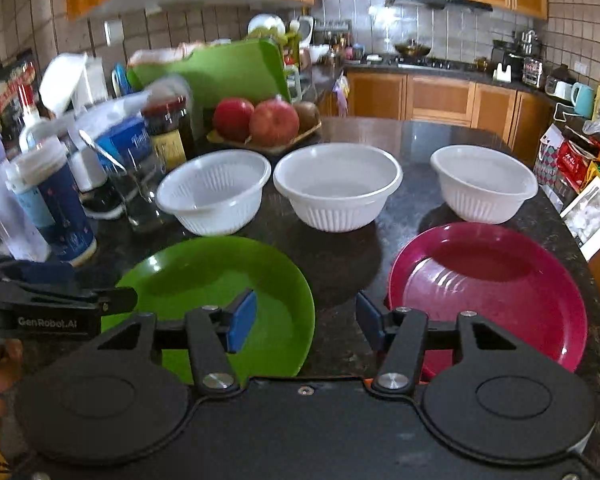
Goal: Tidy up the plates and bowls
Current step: 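Move both grippers to the green plate rim and close on it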
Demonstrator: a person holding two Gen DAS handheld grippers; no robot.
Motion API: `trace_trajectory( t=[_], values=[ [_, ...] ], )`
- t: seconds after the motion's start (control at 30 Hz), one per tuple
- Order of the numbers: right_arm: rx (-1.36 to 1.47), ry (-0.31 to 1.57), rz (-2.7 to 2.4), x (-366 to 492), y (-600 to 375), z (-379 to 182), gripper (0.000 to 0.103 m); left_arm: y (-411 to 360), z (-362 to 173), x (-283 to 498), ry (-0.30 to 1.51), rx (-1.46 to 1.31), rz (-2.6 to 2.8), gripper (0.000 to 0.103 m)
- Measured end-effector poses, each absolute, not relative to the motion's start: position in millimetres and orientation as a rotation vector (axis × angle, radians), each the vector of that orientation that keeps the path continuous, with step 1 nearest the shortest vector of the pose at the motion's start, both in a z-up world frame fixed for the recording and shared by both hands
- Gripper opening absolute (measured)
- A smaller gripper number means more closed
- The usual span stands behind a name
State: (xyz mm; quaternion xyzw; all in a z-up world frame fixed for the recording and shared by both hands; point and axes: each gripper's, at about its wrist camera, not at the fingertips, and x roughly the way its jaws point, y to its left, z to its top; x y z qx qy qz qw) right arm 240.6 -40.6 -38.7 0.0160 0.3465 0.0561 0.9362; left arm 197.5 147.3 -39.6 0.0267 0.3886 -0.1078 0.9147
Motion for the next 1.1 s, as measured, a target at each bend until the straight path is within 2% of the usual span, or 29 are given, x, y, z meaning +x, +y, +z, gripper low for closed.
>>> trace_trajectory(
  t=[0.27,0.4,0.47,0.6,0.77,0.9,0.97,1.03,1.1],
  values=[
    [0.013,0.768,0.131,263.0,-39.0,-48.2,0.059,149.5,-37.0,205.0,0.814,0.05,-0.221,0.087],
    [0.014,0.786,0.168,267.3,-45.0,-50.2,0.059,145.0,-37.7,208.4,0.833,0.047,-0.202,0.074],
    [0.02,0.79,0.195,269.8,-48.6,-50.3,0.059,142.9,-36.6,208.2,0.834,0.035,-0.188,0.072],
    [0.02,0.793,0.234,276.9,-53.6,-50.9,0.055,136.4,-35.1,208.8,0.837,0.044,-0.154,0.055],
    [0.05,0.796,0.282,284.3,-62.0,-52.3,0.046,132.7,-34.3,208.0,0.853,0.018,-0.121,0.051],
    [0.043,0.769,0.321,282.9,-66.1,-51.5,0.045,130.6,-31.8,205.5,0.861,-0.017,-0.086,0.049],
    [0.036,0.745,0.314,280.9,-68.9,-50.2,0.045,128.6,-29.9,202.4,0.853,-0.031,-0.079,0.043],
    [0.028,0.716,0.323,279.7,-72.4,-48.6,0.039,126.5,-28.6,200.1,0.845,-0.04,-0.059,0.041],
    [0.019,0.699,0.329,279.9,-76.2,-47.0,0.039,125.7,-27.3,196.8,0.827,-0.057,-0.033,0.041]
  ],
)
